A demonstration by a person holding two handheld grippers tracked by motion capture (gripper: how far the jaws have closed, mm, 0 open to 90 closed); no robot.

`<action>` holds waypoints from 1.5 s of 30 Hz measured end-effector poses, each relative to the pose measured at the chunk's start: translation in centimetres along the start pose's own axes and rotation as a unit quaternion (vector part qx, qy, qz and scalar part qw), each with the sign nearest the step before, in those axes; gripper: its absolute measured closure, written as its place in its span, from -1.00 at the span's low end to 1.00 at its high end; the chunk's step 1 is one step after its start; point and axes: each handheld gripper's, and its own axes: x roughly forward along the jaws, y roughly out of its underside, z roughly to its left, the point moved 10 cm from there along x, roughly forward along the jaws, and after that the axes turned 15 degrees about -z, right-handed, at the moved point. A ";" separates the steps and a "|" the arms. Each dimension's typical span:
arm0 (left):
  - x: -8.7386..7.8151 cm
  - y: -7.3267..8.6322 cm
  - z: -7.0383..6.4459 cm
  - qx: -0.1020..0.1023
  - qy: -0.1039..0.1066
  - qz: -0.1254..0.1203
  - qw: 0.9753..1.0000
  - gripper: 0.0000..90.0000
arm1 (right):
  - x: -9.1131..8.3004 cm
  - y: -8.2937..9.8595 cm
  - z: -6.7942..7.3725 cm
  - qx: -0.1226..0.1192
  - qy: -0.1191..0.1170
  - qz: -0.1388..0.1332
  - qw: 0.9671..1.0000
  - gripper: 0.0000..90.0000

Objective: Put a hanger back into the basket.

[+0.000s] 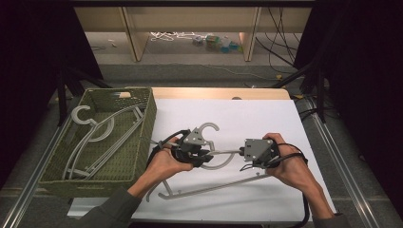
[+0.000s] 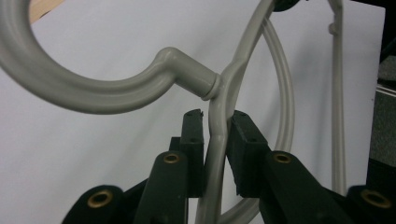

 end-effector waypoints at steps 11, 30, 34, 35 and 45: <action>-2.0 0.3 1.2 0.020 -0.027 0.001 0.999 0.80 | -0.8 -1.1 -1.7 0.142 0.104 -0.076 0.982 -0.11; -7.4 -3.2 5.3 -0.044 -0.087 -0.052 0.994 0.80 | -3.2 -1.9 -0.8 0.284 0.212 -0.206 0.912 -0.52; -8.8 -4.6 5.7 -0.054 -0.093 -0.070 0.992 0.80 | -2.8 -1.5 0.0 0.293 0.214 -0.211 0.908 -0.54; -9.3 -4.9 5.9 -0.048 -0.094 -0.067 0.992 0.80 | -2.7 -1.4 0.2 0.294 0.218 -0.215 0.905 -0.56; -13.5 -6.9 8.3 -0.053 -0.122 -0.077 0.988 0.80 | -2.7 -0.6 1.6 0.309 0.224 -0.228 0.896 -0.59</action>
